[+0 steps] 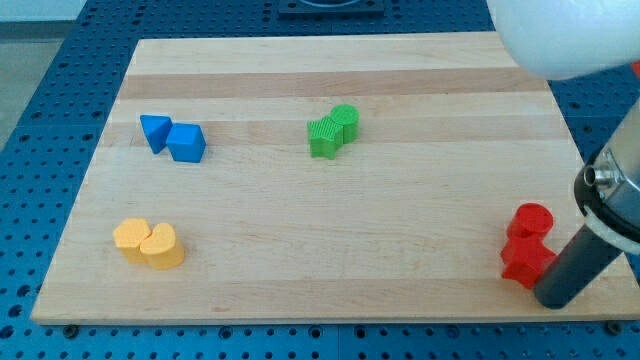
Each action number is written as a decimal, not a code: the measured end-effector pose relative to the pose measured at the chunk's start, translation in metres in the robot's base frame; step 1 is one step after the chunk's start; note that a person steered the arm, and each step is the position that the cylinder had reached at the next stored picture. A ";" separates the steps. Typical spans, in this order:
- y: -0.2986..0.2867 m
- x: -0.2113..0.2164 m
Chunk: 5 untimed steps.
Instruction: Nudge blue triangle slightly left a bit
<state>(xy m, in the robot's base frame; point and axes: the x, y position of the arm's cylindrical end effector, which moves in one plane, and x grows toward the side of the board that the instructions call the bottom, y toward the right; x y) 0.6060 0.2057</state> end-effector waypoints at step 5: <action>-0.046 -0.079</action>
<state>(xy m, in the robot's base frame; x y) 0.5274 0.1600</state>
